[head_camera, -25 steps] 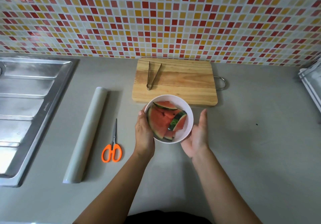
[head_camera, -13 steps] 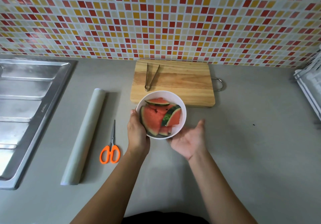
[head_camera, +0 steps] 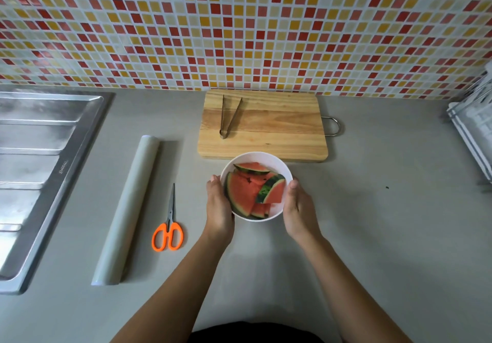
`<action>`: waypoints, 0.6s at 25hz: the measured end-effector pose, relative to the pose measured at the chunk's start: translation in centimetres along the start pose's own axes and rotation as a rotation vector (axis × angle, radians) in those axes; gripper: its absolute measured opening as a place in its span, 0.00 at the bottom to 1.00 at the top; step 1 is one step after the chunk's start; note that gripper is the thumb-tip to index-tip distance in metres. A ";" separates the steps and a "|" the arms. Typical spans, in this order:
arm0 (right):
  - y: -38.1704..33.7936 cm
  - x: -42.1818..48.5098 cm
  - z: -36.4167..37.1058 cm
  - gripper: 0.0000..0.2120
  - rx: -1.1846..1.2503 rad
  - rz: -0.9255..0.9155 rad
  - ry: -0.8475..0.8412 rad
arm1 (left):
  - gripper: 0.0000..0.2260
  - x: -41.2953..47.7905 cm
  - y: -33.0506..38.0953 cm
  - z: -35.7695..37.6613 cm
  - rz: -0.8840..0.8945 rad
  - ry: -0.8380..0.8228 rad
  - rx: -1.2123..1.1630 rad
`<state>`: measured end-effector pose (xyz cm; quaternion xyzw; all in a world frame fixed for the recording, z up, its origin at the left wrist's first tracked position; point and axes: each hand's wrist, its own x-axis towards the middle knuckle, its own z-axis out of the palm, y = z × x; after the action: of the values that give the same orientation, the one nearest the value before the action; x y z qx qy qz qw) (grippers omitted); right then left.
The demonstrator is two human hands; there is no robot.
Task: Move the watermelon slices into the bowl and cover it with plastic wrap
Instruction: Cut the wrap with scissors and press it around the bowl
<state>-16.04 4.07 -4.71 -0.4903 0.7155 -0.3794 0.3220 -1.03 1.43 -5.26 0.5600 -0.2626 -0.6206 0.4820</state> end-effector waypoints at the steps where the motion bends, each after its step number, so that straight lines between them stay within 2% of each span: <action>1: 0.3 0.1 0.2 0.32 -0.010 0.004 0.022 | 0.23 0.0 -0.2 0.1 -0.010 -0.016 0.007; 3: 0.9 0.3 0.6 0.33 -0.028 0.002 0.034 | 0.28 0.3 -0.7 -0.1 -0.011 -0.037 0.047; 4: 1.1 0.4 0.7 0.37 -0.035 -0.026 0.037 | 0.29 0.4 -0.9 -0.2 0.003 -0.043 0.074; 8: 1.9 0.4 1.0 0.42 -0.124 -0.096 0.029 | 0.25 0.6 -1.6 -0.7 0.121 -0.051 0.231; 11: 2.6 1.0 0.2 0.49 -0.132 -0.152 -0.134 | 0.24 0.8 -1.0 -1.9 0.159 -0.074 0.299; 14: 3.1 1.0 -1.4 0.40 0.079 -0.208 -0.339 | 0.20 1.3 -0.4 -4.8 0.125 -0.010 0.360; 15: 3.5 1.0 -1.7 0.42 0.055 -0.224 -0.378 | 0.17 1.3 -0.2 -5.5 0.123 -0.018 0.400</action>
<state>-19.35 4.36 -6.94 -0.6202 0.5728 -0.3335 0.4194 4.28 1.55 -7.25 0.6218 -0.4187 -0.5303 0.3959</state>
